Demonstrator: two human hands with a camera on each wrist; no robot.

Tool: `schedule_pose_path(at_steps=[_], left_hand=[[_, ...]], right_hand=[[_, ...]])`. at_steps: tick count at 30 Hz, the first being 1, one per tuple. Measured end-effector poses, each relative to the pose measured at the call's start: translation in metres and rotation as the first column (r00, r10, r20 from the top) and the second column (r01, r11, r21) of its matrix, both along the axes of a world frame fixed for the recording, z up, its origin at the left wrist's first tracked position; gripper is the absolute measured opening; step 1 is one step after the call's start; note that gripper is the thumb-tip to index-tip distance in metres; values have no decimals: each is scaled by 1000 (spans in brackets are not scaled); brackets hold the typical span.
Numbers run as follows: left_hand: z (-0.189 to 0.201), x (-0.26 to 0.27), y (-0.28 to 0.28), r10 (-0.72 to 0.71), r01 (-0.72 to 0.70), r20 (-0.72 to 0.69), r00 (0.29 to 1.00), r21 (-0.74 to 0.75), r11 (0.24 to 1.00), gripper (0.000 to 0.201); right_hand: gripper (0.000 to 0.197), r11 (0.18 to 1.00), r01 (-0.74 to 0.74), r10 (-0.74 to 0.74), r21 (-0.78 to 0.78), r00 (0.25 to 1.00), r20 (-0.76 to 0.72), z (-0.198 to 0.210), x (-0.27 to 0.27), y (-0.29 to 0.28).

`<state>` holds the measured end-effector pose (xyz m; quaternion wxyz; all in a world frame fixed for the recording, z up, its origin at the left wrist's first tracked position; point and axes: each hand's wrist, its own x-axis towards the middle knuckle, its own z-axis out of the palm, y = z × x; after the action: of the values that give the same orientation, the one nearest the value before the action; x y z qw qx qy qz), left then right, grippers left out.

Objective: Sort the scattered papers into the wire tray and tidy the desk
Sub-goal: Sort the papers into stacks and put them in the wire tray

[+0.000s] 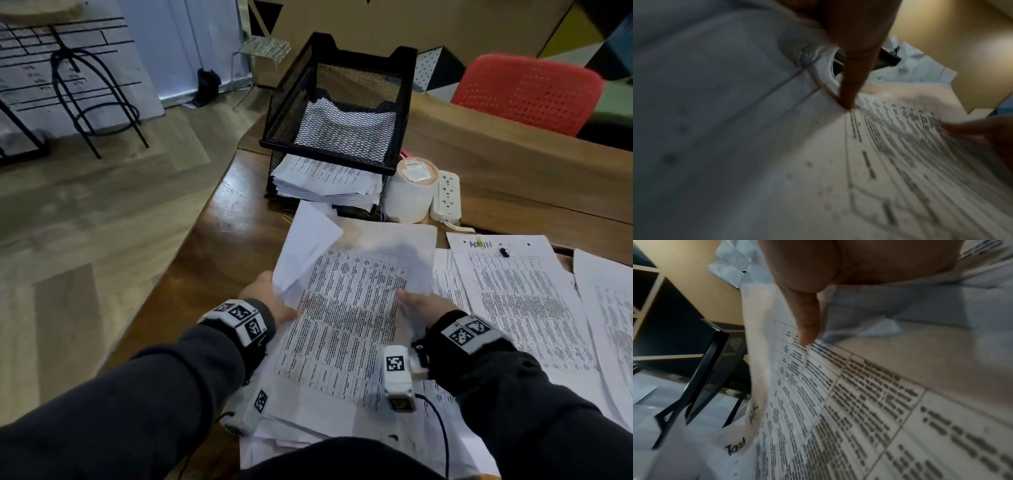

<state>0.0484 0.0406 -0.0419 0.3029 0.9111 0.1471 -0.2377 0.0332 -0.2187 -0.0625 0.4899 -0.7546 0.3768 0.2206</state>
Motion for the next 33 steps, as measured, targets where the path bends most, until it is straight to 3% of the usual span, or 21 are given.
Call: schedule_pose_path(at_steps=[1,3,6,8,9,11,14,17,23,28,33], left_hand=[[1,-1,-2,-4,4,13,1000,17,1000,65],[7,-2,-2,-4,4,51,999,1,1000,60],[29,-2,-3,34,-21,159,987,-81,996,52],[51,-5,-7,39,-3,264,964,-134,991,47],[64,-6,-8,39,12,306,951,-164,986,46],[88,-7,-9,13,70,386,923,-201,977,44],[123,-7,-14,-25,141,576,817,-158,977,36],[153,-6,-25,-25,156,682,731,-131,979,35],[179,0,-41,21,194,775,632,-185,963,52],[192,3,-46,19,243,757,653,-233,942,64],[172,3,-48,35,183,735,677,-214,960,31]], right_hand=[[29,999,27,-29,47,999,36,3,-3,-2],[31,997,70,-73,25,989,131,4,-11,-14],[36,940,76,-11,-333,982,191,10,-25,-48],[48,823,-66,81,-564,997,1,13,-34,-76],[57,784,-145,96,-604,989,-114,8,-37,-89],[67,786,-259,158,-561,962,-224,0,-44,-107],[52,755,-377,281,-537,925,-254,-10,-50,-117],[43,736,-399,315,-547,917,-245,-11,-52,-116],[59,796,-416,368,-439,909,-194,5,-57,-120],[93,957,-167,195,-235,976,98,24,-33,-128],[101,993,-88,98,-81,985,139,14,3,-119]])
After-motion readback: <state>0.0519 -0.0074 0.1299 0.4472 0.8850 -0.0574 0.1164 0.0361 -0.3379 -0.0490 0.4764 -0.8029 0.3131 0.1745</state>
